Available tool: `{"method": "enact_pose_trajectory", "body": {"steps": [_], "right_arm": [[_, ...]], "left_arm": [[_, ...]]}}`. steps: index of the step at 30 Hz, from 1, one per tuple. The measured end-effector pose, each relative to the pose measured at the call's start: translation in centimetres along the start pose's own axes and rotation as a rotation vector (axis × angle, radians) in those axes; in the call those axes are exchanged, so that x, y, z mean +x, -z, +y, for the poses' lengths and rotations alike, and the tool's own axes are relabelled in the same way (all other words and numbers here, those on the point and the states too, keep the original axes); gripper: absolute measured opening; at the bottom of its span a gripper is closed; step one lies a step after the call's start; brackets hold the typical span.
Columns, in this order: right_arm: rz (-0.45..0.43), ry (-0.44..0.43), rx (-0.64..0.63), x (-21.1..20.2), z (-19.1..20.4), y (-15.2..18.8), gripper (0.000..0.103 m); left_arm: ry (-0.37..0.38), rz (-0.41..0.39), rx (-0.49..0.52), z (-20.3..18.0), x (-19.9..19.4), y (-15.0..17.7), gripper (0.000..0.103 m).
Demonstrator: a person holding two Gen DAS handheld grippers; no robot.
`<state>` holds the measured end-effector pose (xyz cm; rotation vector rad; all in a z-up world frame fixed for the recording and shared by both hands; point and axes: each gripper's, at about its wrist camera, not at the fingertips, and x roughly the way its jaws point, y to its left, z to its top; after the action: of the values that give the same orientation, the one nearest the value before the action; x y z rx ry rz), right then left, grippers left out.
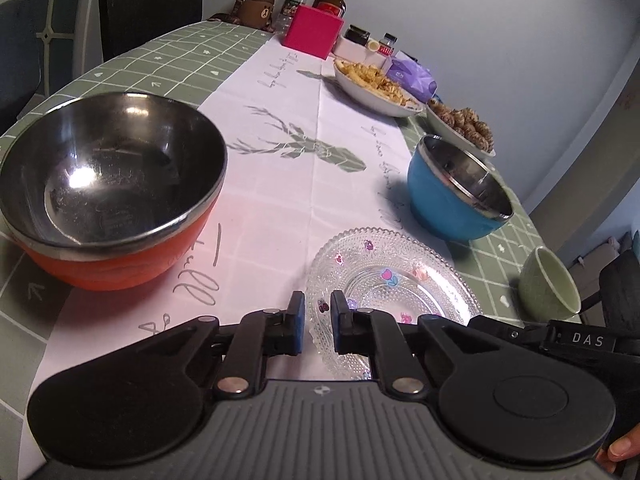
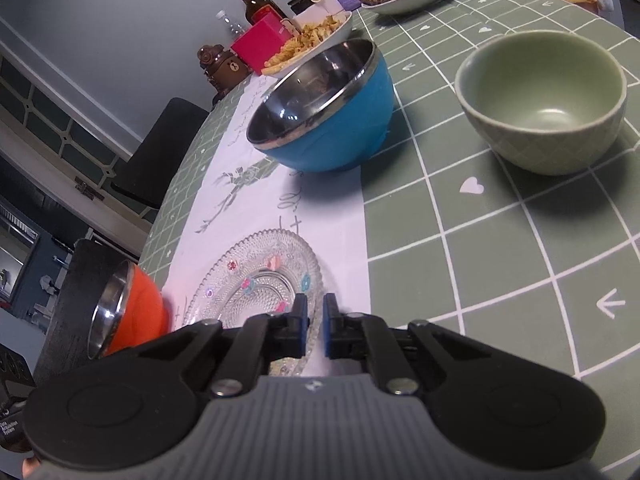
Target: Organize plates and bowls
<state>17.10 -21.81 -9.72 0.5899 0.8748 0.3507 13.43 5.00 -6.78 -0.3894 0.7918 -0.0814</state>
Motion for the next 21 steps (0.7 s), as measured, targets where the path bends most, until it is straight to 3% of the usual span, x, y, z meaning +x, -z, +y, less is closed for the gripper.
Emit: {"method": "enact_pose_trajectory", "body": {"steps": [9,21], "right_arm": [[-0.019,-0.011,-0.026,-3.5,2.1,-0.6,0.005],[0.048,-0.043,-0.030,-8.2,3.3,2.5,0.006]], "left_arm": [[0.013,0.003,-0.007,-1.2,-3.8,-0.4,0.014],[0.036,-0.003,-0.023,-1.6,-10.0,1.4,0.014]]}}
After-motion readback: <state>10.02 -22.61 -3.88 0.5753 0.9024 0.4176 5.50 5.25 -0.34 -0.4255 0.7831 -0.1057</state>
